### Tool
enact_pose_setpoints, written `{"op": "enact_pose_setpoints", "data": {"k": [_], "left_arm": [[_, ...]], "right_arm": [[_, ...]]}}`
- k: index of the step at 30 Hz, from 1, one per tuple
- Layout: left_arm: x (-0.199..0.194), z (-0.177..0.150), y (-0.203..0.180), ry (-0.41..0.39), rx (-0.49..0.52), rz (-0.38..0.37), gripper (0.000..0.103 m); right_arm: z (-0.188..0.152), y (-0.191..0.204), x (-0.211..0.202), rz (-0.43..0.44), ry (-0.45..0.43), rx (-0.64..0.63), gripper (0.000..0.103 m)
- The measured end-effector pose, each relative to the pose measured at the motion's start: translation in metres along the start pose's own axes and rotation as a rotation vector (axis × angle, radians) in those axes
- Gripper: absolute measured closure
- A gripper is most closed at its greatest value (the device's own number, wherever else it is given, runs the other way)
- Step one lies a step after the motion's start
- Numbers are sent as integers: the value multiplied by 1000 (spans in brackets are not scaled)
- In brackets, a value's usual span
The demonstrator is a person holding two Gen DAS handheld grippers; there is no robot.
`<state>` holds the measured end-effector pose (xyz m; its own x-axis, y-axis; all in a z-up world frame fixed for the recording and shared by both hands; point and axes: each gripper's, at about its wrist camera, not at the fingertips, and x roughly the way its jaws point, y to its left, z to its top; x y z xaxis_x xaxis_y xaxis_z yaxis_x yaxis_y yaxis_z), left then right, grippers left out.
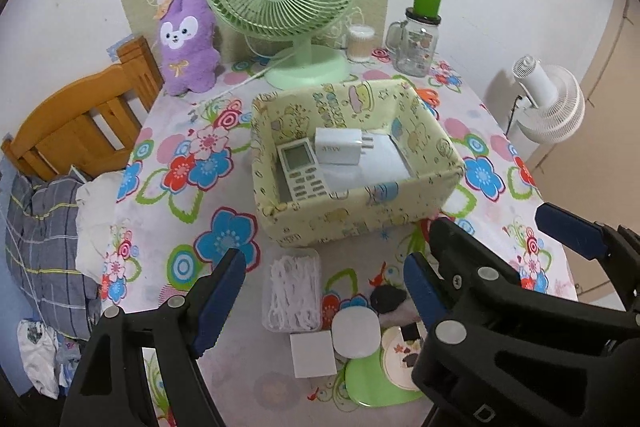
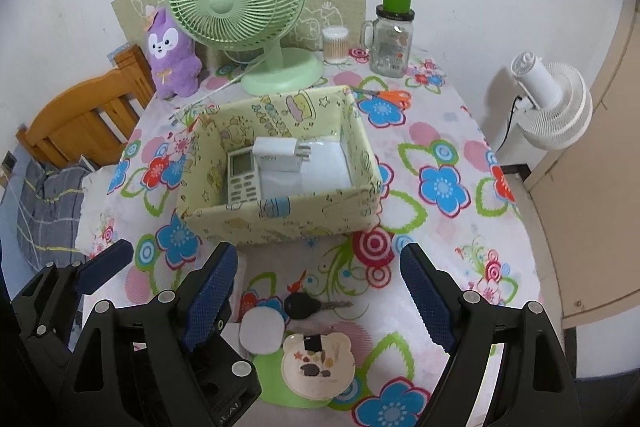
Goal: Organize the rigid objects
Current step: 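Withdraw both tools from the box toward the remaining items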
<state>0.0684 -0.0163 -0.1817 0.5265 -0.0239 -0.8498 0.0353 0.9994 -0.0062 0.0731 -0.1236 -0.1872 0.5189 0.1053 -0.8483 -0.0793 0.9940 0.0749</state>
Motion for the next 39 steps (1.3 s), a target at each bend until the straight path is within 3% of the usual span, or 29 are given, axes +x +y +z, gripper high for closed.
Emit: {"op": "enact_pose_setpoints", "data": {"k": [13,26,39], "left_arm": [[16,-30,2,-7,14,-23,20],[45,-64,7,48,7,-13,20],[64,-88,6,75,-1,-35,20]], "right_arm": [[-32,2,16,0,-10,14,17],[-64,9,38,-18,-51,-21,17],[-89,4,59,-15,-16,12,17]]}}
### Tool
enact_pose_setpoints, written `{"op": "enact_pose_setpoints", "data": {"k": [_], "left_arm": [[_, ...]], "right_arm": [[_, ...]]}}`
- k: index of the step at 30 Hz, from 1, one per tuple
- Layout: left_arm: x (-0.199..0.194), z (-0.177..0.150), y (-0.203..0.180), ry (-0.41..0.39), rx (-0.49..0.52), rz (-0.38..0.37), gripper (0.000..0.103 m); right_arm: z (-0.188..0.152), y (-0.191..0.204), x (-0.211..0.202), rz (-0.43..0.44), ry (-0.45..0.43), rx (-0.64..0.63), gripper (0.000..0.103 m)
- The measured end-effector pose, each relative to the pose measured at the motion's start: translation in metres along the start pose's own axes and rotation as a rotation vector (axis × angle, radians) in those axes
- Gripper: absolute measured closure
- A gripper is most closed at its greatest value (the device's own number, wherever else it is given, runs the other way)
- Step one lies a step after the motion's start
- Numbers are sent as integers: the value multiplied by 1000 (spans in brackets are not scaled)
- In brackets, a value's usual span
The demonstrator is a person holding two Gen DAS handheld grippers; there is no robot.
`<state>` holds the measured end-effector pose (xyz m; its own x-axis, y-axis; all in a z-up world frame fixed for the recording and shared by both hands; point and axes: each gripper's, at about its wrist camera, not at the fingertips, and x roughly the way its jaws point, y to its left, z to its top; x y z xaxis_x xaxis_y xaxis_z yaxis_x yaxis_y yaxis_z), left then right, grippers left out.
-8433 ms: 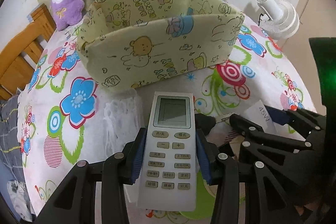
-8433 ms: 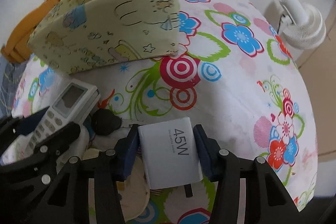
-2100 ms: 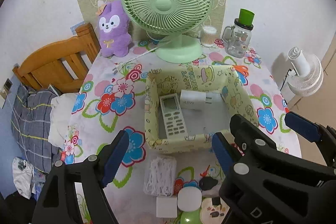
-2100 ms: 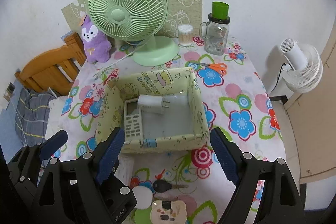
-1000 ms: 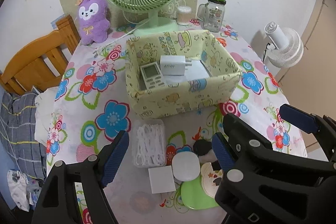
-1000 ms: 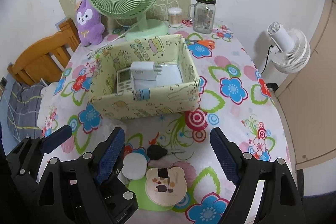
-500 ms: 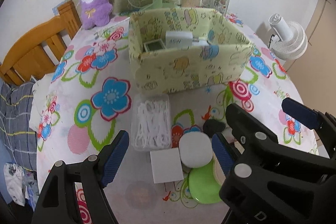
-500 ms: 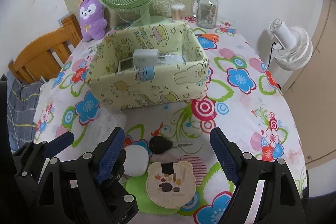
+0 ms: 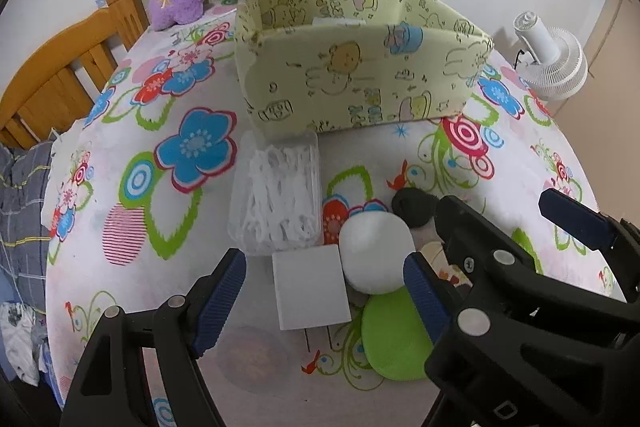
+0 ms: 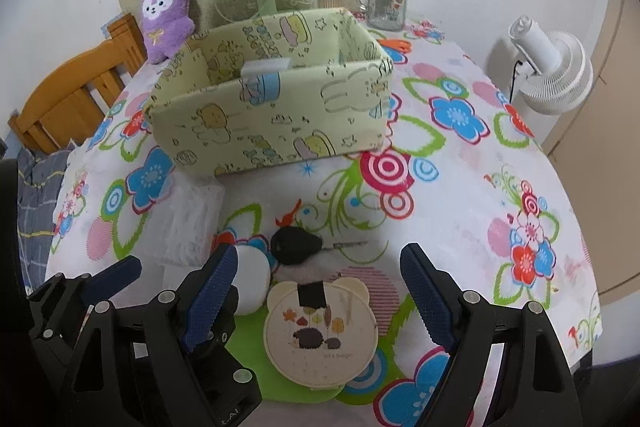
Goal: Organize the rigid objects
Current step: 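Withdraw both tools from the box toward the remaining items, then grasp the white square card with the left tool while the right tool grasps the bear coaster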
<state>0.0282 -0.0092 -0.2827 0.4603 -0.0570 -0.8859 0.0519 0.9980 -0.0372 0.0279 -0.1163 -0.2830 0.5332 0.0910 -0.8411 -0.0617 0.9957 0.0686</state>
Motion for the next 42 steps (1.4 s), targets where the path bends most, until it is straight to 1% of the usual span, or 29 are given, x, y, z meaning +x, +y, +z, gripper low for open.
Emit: {"op": "enact_pose_setpoints", "data": {"k": [4,12,17,20,25,31,40,42], "left_arm": [[6,-5,0,9,3,-2,20],[12,-11,-2,13,14,10,21],[15,-15,-7,19,21,-10,21],[18,-18,-8,17,36,4,22],[18,-21,-7,5,42,9,21],[16,-24,2,10,12,29,22],[17,-21,-1,11,32,28,24],[17,-20,-1,17,27,20,28]], "right_arm": [[-5,1,5,-8,12,-5,17],[-14,-5,10,-23,36,29,17],[-21,-13,13,-27,69,62,17],[-27,-14,19,-32,96,69,17],[-29,-12,21,-29,87,80,17],[-30,-2,24,14,93,76,17],[-27,-1,27,-22,107,91,16],[-25,-1,27,-27,113,89,16]]}}
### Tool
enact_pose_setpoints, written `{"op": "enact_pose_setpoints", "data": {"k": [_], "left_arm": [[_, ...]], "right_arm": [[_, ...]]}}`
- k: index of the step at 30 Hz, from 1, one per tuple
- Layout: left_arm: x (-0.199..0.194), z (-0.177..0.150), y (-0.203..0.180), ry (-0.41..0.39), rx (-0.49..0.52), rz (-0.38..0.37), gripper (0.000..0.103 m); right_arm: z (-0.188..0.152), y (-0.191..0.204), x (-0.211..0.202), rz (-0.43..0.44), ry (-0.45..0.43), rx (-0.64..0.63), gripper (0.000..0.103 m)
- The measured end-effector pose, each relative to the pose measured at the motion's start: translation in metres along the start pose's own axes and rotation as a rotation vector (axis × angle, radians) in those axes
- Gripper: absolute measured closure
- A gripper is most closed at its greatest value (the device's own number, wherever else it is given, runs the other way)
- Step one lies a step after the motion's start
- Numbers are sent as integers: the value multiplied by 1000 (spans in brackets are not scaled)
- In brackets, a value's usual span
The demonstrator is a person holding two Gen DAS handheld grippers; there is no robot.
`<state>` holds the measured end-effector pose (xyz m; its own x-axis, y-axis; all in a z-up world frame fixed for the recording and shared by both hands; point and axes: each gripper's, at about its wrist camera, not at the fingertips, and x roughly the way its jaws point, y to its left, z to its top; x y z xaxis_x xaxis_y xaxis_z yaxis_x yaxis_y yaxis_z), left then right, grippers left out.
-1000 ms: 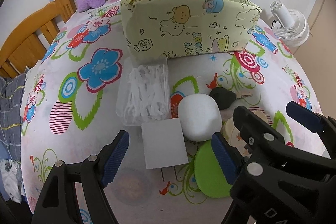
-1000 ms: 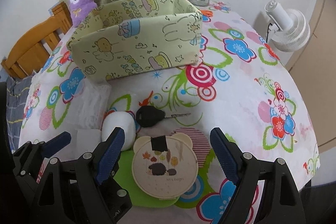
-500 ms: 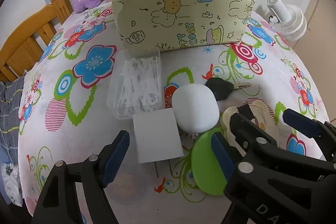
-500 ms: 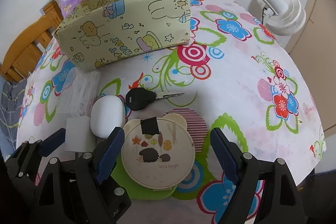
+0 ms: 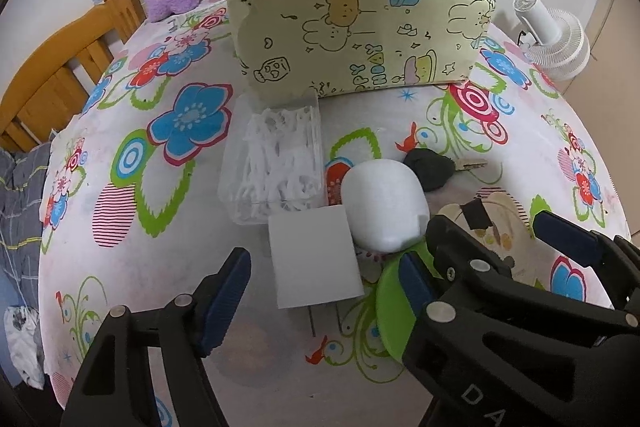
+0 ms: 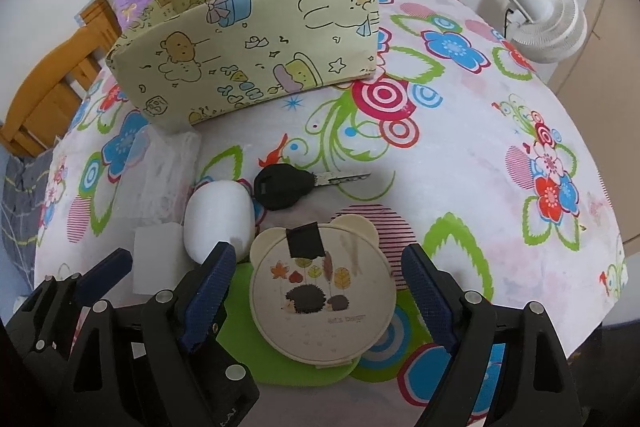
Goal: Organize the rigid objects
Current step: 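Grasp the white square card with the left tool while the right tool grasps the bear coaster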
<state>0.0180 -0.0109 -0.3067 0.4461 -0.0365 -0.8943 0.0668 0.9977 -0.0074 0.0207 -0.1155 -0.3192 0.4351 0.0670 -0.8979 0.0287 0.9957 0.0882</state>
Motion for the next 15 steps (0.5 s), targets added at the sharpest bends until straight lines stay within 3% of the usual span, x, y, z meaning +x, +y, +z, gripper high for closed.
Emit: {"op": "enact_pose_setpoints", "data": {"k": [2,6,9,15], "left_arm": [[0,1,2,11,-19,-16,35],[1,3,10,21,-71,-28,37],[6,6,16,34,-77,13,47],[8,6,12,26,-40,42,50]], "right_arm": [[2,-1,-1,-1,9,3,16],[7,-3,-3,-26,-5,-11,16],[9,-4,-1,-31,2,-9,16],[7,2,4,-33,16,-15,16]]}}
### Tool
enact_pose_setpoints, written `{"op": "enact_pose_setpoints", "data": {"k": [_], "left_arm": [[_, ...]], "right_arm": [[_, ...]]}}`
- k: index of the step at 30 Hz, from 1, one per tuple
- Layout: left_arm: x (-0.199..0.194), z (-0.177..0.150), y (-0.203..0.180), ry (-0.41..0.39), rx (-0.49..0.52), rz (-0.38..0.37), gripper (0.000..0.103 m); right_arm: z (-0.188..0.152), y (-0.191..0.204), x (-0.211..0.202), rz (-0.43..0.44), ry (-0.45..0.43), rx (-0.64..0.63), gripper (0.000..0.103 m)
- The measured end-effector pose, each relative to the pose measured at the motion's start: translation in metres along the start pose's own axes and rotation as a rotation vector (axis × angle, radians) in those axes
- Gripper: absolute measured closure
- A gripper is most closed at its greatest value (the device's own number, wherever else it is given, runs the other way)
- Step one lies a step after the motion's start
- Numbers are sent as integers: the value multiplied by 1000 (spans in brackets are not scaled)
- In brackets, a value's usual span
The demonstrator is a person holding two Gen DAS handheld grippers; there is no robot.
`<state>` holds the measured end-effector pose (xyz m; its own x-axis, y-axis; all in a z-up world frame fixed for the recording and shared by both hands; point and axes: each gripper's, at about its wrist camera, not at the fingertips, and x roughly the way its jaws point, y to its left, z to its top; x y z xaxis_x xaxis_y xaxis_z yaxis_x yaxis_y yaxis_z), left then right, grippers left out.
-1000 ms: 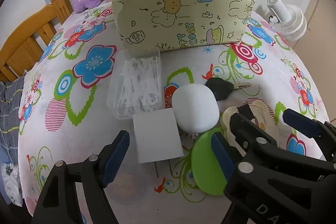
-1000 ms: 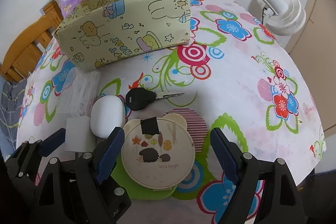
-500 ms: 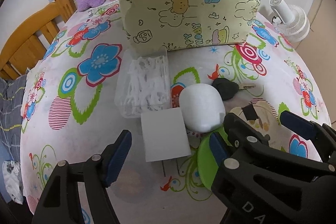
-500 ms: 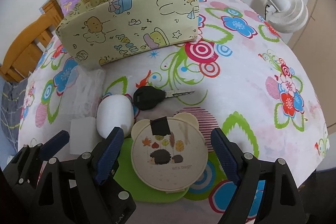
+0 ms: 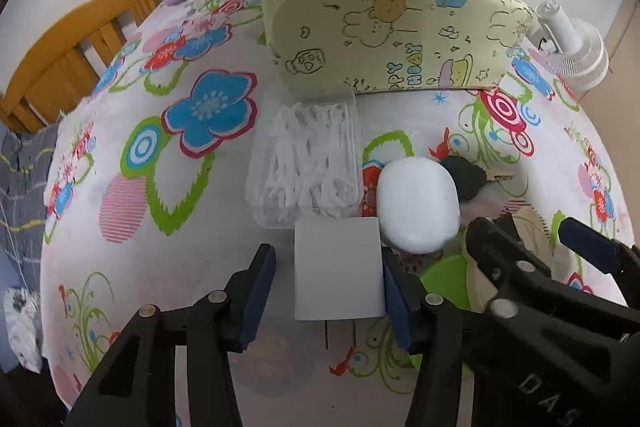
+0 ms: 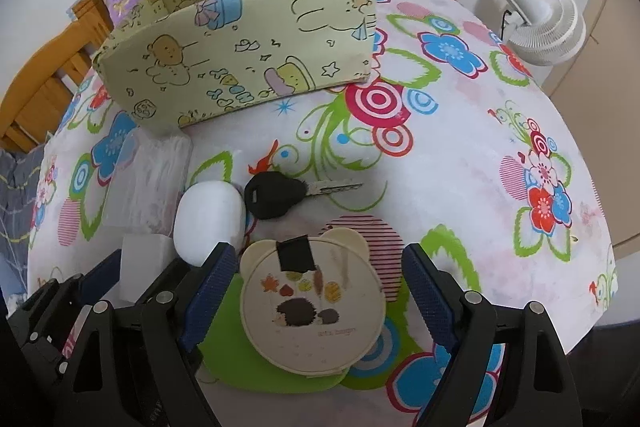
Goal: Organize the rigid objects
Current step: 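Grasp the white square card with the left tool while the right tool grasps the bear coaster, then lift the card with the left tool while the right tool lifts the coaster toward the box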
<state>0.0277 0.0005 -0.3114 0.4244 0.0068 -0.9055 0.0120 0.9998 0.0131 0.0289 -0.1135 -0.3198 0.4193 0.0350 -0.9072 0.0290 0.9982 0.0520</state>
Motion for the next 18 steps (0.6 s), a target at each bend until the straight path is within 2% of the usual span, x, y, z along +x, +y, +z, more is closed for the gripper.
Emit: {"op": "enact_pose_setpoints", "data": {"k": [2,4,6,14,15,16,18], "left_arm": [[-1,-1,-4,-12,22,12,50],[-2,-2,-5,-19,39,10,59],[-3,-4,-8,-24,50,4,62],[-4,-4,-7,-19,37,0,63],[-5,-5,-8,-19,38,1,63],[-5,-5,-9,-20,42,5,62],[-5,-6,-9,-24,44,8,62]], "right_arm": [[-1,2,1,-1,-2,-2,16],[-1,3,4,2,-8,-13,16],[-2,3,6,-5,-3,-7,16],[-4,0,10,-34,16,39,16],[-5,1,11,-37,14,41,17],[-5,3,12,-27,10,38,24],[-6,4,12,-33,3,43,24]]}}
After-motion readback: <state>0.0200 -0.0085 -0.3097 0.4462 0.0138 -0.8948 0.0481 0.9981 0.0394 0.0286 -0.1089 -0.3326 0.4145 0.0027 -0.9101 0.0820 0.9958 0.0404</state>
